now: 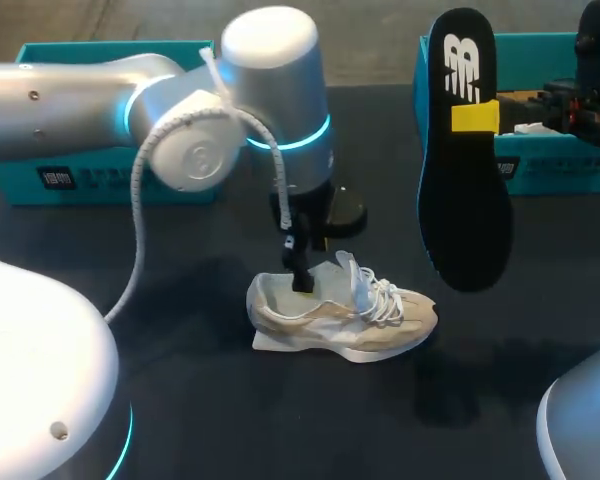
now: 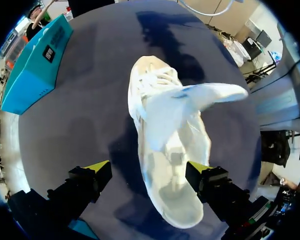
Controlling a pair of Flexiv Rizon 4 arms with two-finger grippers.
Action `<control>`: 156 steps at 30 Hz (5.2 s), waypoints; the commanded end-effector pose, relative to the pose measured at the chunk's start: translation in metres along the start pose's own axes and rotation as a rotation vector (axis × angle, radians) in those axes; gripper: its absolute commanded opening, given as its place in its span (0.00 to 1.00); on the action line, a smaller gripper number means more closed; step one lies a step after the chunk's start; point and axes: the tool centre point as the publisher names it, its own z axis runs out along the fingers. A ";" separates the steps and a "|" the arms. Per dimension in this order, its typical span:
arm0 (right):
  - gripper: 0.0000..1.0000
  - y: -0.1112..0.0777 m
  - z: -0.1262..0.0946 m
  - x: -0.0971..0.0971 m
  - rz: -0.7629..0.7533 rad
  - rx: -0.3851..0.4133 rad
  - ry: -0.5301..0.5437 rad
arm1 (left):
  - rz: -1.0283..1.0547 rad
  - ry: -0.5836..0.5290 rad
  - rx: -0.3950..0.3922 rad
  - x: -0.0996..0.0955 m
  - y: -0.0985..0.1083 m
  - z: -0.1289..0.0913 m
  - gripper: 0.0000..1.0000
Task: Take the shoe out of the shoebox, open the shoe tongue, remove and reinsert the insole, then place the shoe into the shoebox
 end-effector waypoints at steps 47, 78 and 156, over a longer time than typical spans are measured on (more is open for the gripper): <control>0.00 0.001 0.002 -0.001 0.002 0.003 0.000 | 0.078 0.026 0.005 0.001 -0.006 0.010 0.00; 0.00 0.001 0.002 -0.001 0.002 0.003 0.000 | 1.006 -0.108 -0.059 0.031 0.025 -0.037 0.00; 0.00 0.001 0.002 -0.001 0.002 0.003 0.000 | 1.432 -0.008 -0.057 0.076 -0.007 0.020 0.00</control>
